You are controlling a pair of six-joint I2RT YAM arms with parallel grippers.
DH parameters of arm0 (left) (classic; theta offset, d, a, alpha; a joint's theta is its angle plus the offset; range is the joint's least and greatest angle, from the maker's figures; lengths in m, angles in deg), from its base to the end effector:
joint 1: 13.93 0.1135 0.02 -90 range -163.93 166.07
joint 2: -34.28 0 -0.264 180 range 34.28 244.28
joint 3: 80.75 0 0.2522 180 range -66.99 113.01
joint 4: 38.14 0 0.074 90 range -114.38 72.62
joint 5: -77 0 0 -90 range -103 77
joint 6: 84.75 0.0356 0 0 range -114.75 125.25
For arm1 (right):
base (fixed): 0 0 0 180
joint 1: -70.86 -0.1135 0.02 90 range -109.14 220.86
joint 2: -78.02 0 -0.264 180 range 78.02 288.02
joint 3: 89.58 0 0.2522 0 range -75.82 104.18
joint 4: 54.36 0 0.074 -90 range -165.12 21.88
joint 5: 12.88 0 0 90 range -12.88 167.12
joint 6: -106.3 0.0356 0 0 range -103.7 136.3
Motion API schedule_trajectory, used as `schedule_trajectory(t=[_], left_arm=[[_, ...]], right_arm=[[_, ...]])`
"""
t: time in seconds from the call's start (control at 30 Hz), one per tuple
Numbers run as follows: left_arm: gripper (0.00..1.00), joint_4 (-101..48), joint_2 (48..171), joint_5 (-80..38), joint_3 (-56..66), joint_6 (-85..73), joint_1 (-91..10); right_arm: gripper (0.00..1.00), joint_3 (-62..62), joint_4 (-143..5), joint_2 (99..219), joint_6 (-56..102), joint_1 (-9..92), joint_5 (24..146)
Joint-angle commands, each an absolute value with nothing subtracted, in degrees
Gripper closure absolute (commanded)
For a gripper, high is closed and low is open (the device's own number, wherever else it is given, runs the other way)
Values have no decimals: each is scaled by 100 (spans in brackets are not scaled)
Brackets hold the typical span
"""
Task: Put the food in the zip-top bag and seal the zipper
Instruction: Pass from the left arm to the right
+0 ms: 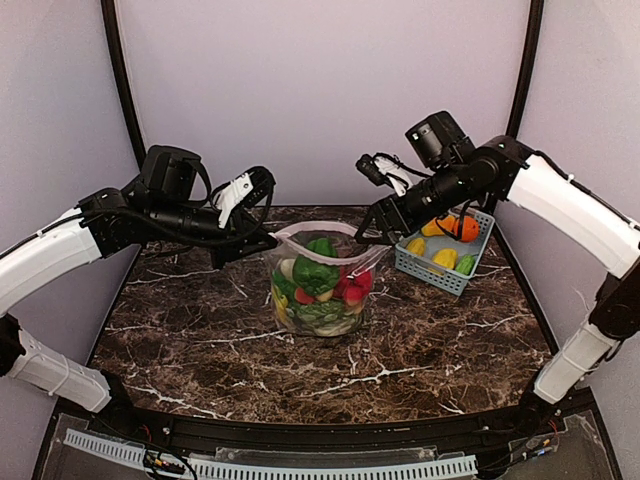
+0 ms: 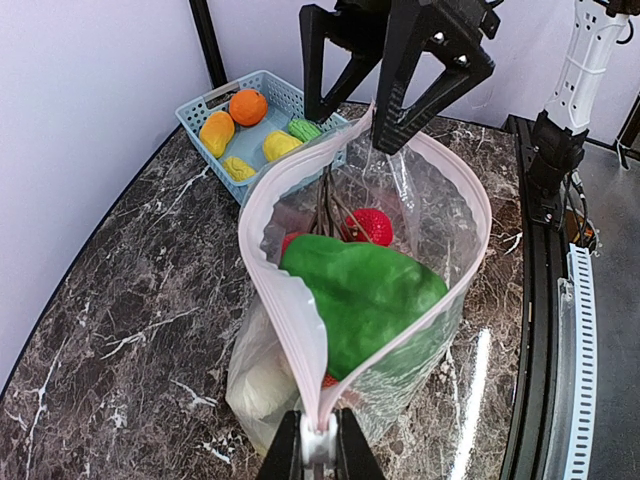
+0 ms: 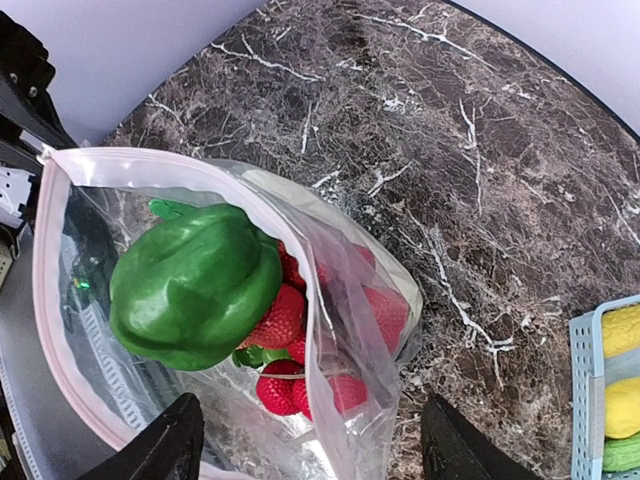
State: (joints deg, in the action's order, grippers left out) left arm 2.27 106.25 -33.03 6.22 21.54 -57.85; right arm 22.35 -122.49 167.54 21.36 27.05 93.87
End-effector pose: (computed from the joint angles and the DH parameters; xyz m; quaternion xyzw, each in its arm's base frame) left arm 0.1925 -0.2023 0.3837 0.4979 0.6735 -0.2684 0.4758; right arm 0.2284 0.2334 0.3963 -0.3558 0.8463 0.2771 0.2836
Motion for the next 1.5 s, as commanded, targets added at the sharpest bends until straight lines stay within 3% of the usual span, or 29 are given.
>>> schedule_trajectory(t=[0.0, 0.17, 0.37, 0.77, 1.03, 1.1, 1.23, 1.4, 1.47], left_arm=[[99, 145, 10434, -3311, 587, 2156, -5782], [99, 146, 10433, -3301, 587, 2152, -5780], [99, 212, 10418, -3152, 604, 2207, -5777], [99, 423, 10389, -2811, 727, 2283, -5777], [99, 402, 10586, -3508, 865, 1773, -5777], [92, 401, 10642, -3667, 882, 1572, -5777], [69, 66, 10504, -3659, 633, 1177, -5778], [33, -879, 9926, -3732, -281, 652, -5778], [25, -1410, 9727, -3779, -661, 401, -5774]], right_arm=[[30, 2367, -12168, 17025, 2013, 2736, 9228], [50, 2604, -12302, 17380, 1792, 2736, 9072], [100, 3139, -12628, 17362, 1663, 2736, 9183], [100, 3045, -12993, 16730, 1667, 2736, 9666], [100, 2564, -12740, 16619, 1756, 2740, 9945], [100, 2461, -12703, 16648, 1814, 2751, 9913], [100, 2347, -12564, 16653, 1877, 2784, 10046], [100, 2349, -12516, 16666, 1902, 2819, 10141], [100, 2358, -12523, 16678, 1926, 2836, 10147]])
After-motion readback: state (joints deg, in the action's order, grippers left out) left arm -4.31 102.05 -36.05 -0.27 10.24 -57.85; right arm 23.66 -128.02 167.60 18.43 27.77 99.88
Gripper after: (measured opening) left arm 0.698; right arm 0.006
